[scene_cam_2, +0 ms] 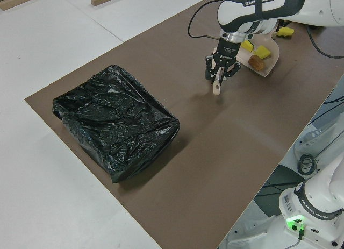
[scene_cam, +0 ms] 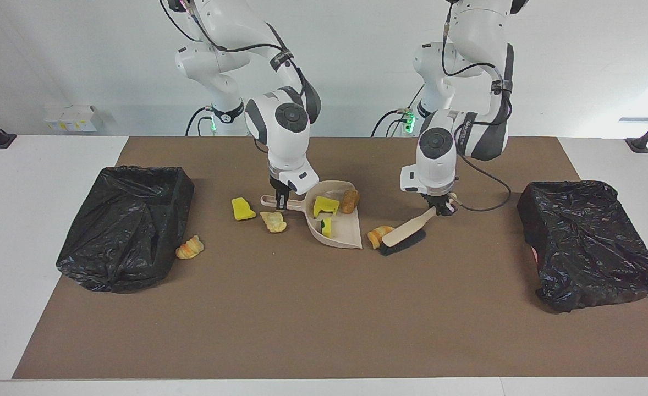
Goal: Sweep and dump trash in bin
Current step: 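Sweep the far bread piece with the brush into the dustpan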
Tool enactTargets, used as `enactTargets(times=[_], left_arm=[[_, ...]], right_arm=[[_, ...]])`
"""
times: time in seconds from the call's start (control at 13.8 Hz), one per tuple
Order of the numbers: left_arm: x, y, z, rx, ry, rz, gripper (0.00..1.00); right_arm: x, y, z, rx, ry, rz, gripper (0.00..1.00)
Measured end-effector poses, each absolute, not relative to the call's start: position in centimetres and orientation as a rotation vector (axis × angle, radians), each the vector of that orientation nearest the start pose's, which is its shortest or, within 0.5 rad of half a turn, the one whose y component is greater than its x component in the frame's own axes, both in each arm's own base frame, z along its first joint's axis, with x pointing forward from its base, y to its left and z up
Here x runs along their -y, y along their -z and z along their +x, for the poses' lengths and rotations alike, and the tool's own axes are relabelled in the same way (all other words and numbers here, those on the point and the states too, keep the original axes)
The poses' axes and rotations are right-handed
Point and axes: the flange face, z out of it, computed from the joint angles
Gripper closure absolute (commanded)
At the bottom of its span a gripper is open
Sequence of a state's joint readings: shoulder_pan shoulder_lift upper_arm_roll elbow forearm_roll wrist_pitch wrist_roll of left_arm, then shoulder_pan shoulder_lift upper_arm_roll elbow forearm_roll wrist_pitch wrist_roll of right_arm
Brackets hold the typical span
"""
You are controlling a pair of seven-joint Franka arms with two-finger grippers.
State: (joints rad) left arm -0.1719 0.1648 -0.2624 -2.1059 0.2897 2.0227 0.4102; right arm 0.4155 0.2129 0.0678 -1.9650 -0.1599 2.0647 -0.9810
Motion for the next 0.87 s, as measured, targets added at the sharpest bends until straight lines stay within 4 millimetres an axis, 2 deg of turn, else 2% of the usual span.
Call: enactTargets(times=[0.36, 0.65, 0.87], left_arm=[[27.1, -32.9, 45.1, -1.238, -0.371, -2.707, 1.0], [31.9, -33.4, 41.8, -1.01, -0.398, -2.891, 1.0], [33.2, -34.2, 41.3, -0.878, -0.406, -2.983, 1.0]], right_arm=[[-26.3, -35.6, 52.3, 2.248, -0.227, -2.311, 1.0], [-26.3, -35.6, 52.3, 2.246, -0.228, -2.312, 1.0], [-26.3, -35.6, 52.3, 2.246, -0.228, -2.313, 1.0]])
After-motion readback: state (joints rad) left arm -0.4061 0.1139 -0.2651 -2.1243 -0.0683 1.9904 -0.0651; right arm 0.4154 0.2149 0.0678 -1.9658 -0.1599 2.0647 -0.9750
